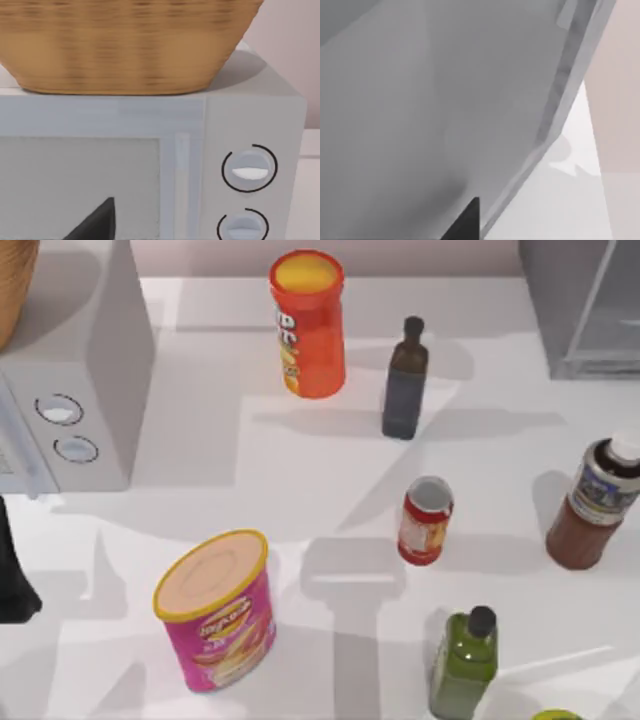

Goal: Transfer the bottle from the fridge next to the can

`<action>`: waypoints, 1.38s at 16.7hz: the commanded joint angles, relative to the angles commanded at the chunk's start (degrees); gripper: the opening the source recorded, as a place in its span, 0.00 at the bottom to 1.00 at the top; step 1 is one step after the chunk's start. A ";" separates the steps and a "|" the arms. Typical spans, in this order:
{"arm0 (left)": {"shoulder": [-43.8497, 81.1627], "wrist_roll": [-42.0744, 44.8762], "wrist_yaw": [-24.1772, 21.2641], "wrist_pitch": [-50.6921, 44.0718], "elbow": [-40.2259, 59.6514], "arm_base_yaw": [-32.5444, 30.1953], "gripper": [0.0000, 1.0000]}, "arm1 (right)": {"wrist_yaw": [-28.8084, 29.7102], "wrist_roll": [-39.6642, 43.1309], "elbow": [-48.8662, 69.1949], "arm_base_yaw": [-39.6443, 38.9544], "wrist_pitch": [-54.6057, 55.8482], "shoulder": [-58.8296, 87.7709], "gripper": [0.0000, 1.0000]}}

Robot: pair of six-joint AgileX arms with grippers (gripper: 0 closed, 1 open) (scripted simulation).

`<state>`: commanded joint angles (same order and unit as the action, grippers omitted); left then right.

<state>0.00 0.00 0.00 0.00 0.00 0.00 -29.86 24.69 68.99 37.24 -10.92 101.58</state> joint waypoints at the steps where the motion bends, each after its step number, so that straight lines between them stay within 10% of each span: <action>1: 0.00 0.00 0.00 0.00 0.00 0.00 1.00 | 3.08 -2.70 -1.24 -4.29 1.48 -0.82 1.00; 10: 0.00 0.00 0.00 0.00 0.00 0.00 1.00 | 27.41 -23.53 -11.53 -34.99 13.05 -8.33 1.00; 23: 0.00 0.00 0.00 0.00 0.00 0.00 1.00 | 28.88 -24.16 2.39 -35.03 10.38 3.73 1.00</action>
<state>0.00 0.00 0.00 0.00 0.00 0.00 -0.98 0.53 71.38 2.22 -0.54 105.30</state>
